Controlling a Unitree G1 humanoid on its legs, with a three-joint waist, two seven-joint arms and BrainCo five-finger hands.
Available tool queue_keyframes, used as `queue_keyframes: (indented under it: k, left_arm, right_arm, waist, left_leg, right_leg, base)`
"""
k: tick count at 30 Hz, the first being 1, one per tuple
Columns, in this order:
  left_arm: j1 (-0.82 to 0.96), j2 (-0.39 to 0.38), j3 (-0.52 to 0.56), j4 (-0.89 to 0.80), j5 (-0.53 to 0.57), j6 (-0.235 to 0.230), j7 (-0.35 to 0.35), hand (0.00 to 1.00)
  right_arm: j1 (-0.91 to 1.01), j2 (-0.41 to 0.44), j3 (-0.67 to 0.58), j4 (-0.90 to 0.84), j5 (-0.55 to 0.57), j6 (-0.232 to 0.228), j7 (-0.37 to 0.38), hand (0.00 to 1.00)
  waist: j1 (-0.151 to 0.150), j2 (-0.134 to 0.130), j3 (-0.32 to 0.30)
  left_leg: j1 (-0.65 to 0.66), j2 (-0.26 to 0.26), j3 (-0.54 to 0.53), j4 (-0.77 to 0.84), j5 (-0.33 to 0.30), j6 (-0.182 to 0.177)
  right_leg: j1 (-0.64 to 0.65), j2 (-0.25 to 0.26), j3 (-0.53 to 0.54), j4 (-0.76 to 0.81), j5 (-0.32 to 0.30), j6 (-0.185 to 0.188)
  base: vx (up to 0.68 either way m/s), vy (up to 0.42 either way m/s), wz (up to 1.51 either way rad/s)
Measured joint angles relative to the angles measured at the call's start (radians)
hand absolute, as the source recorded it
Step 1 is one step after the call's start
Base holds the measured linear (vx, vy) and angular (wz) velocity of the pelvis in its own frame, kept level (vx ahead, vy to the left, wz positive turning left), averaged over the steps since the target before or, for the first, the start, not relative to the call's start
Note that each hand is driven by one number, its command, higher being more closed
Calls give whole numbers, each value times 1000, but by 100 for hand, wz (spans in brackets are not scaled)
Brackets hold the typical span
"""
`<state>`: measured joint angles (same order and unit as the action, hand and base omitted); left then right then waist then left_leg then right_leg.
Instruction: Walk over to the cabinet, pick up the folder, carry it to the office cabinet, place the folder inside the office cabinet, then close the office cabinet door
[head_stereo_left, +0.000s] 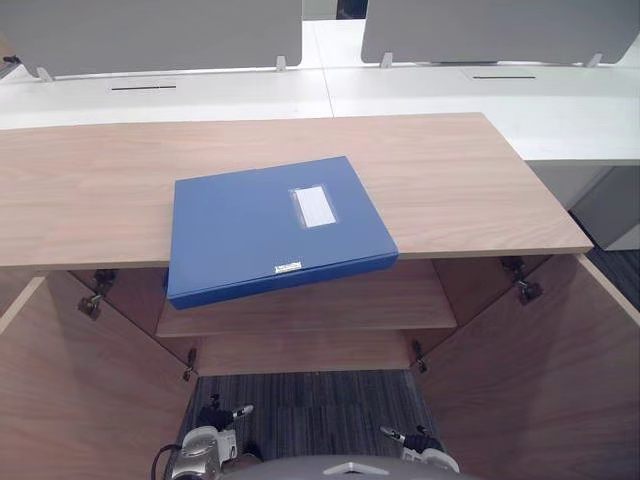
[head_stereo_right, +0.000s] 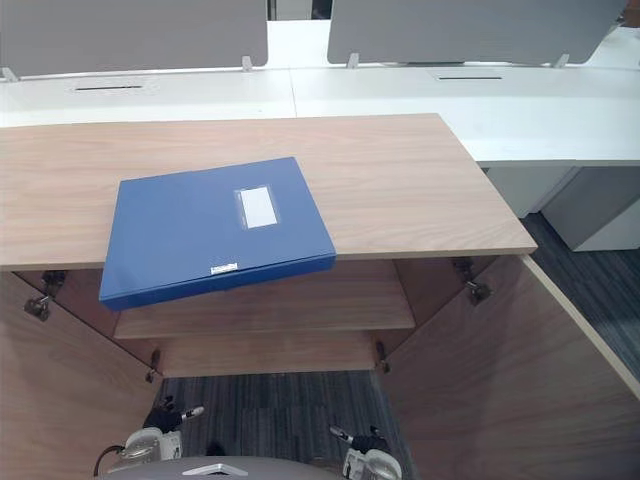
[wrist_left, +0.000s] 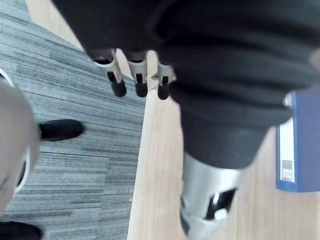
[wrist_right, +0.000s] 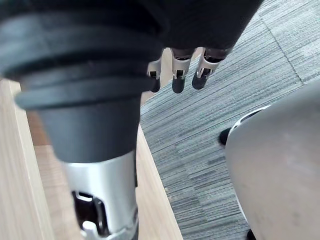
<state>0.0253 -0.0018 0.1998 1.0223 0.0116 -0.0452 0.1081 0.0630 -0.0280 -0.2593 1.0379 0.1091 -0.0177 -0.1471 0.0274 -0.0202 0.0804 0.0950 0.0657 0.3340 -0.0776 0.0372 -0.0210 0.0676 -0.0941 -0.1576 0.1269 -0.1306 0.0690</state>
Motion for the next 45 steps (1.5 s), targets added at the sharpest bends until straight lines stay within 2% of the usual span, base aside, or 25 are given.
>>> queue_keyframes:
  k: [5, 7, 15, 23, 31, 33, 41, 45]
  left_arm:
    - [64, 24, -45, -182, -51, -11, 43, 0]
    - [109, 45, -51, -342, -58, -28, 62, 0]
    - [222, 71, -74, -778, -54, -78, 69, 0]
    - [285, 70, -89, -1116, -72, -140, 78, 0]
    - [301, 62, -96, -1310, -89, -173, 58, 0]
    - [312, 64, -95, -1365, -89, -175, 58, 0]
    - [311, 103, -93, -1415, -84, -202, 60, 0]
    - [295, 146, -111, -1432, 24, -200, 87, 0]
  right_arm:
    - [0, -4, 14, -4, 0, -2, -10, 0]
    - [2, -5, 46, -24, 0, -5, -11, 0]
    - [23, -15, 92, -106, -38, -11, -10, 0]
    - [57, -20, 104, -164, -39, -23, -7, 0]
    - [84, -21, 102, -163, -77, -23, -5, 0]
    - [89, -22, 102, -157, -77, -23, -4, 0]
    - [78, -42, 99, -107, -78, -25, 8, 0]
    - [64, -59, 99, -71, -78, -26, 8, 0]
  waist:
    - [3, -6, 2]
    - [11, -7, 3]
    - [19, 10, 12]
    - [30, 21, 19]
    - [30, 19, 16]
    - [29, 17, 13]
    - [23, 24, -20]
    - [18, 23, -22]
  left_leg:
    - [-9, -18, -35, -1, 6, 8]
    - [-9, -22, -41, -1, 10, 14]
    - [-4, -24, -88, -2, 22, 17]
    - [28, -17, -91, -2, 21, 15]
    - [49, -15, -88, -2, 23, 12]
    - [59, -15, -91, -8, 17, 4]
    - [65, -13, -90, -8, 24, 7]
    - [65, -14, -90, -8, 24, 8]
  right_leg:
    - [3, -9, 8, -14, 7, 2]
    - [4, -11, 10, -18, 6, 2]
    - [31, -11, -17, -24, 4, -3]
    - [68, -9, -24, -14, 1, 1]
    - [89, -10, -15, 10, -7, 3]
    - [86, -12, -13, 26, -31, -2]
    - [86, -4, 8, 30, -28, 6]
    - [87, -3, 11, 27, -25, 3]
  base:
    - [-45, 40, 15]
    - [-46, 30, 7]
    - [-29, -1, 12]
    - [-2, -3, 2]
    - [-25, -1, -1]
    - [-103, -10, 4]
    - [-11, -5, -1]
    - [0, 0, 0]
